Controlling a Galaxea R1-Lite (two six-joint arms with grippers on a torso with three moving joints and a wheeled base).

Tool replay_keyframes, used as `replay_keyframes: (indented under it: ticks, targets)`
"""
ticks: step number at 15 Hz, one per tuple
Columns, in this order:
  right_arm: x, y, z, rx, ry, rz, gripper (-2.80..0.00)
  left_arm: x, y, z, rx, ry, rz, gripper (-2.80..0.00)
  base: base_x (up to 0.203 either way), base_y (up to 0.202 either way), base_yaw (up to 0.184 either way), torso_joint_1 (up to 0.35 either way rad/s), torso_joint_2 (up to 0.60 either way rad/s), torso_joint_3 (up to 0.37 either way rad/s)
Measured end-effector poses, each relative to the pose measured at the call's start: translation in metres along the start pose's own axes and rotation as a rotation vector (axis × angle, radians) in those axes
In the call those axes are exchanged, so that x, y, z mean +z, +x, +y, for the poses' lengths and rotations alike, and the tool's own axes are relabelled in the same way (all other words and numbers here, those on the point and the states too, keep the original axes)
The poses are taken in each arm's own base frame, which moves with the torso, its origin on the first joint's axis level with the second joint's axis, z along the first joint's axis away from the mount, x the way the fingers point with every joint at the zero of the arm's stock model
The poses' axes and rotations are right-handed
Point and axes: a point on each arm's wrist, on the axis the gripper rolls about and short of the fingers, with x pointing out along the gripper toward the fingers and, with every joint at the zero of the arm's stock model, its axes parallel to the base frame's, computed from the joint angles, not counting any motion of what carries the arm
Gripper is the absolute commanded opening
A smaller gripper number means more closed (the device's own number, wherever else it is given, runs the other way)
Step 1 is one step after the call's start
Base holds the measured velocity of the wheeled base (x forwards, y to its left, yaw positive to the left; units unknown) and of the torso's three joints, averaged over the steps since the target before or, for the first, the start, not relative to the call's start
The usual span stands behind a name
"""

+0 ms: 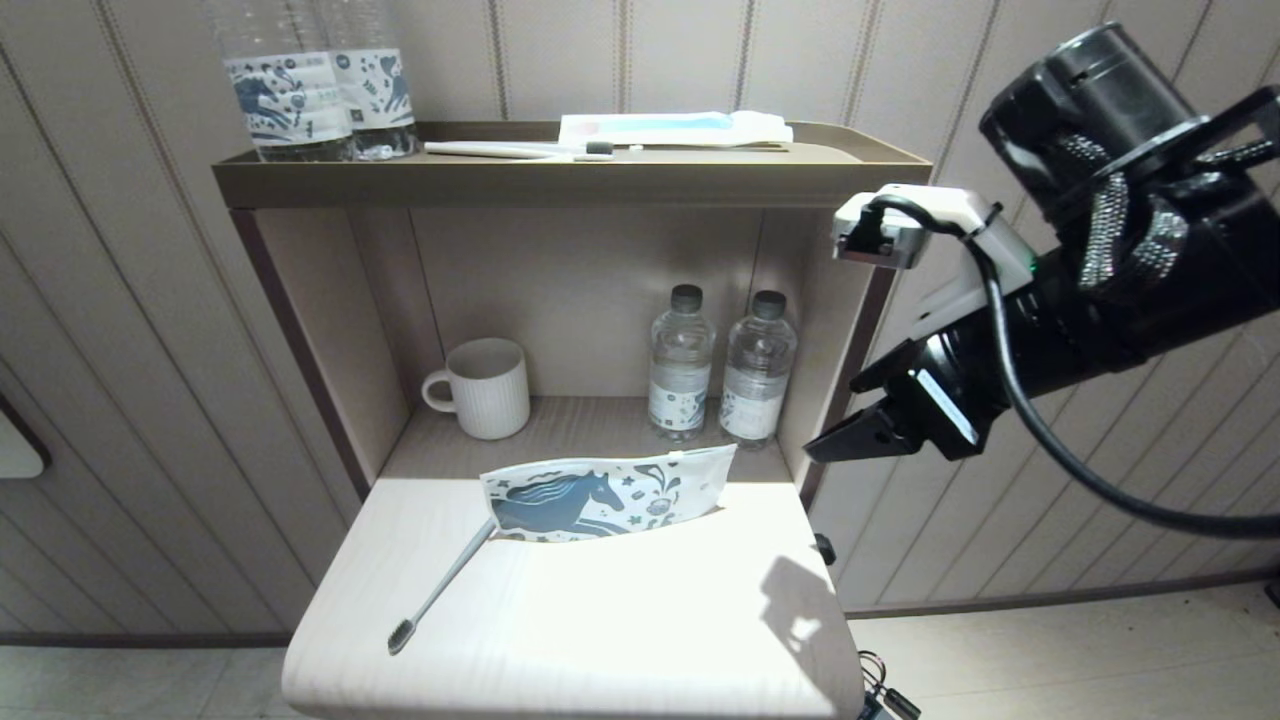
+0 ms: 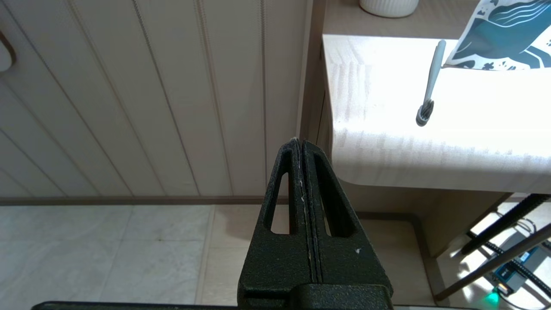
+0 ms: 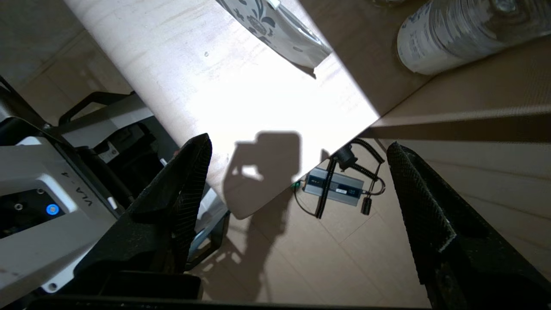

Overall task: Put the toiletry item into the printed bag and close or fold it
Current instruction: Pick up the storage bag

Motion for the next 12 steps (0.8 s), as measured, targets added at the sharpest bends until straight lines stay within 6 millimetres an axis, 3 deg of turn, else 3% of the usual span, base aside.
replay_keyframes:
  ticks: [12]
  targets:
    - [0.025, 0.086, -0.005, 0.015, -0.113, 0.093, 0.0, 0.0, 0.0, 0.0, -0.001, 0.0, 0.001, -2.8, 0.0, 0.0, 0.0, 0.0, 0.0, 0.0]
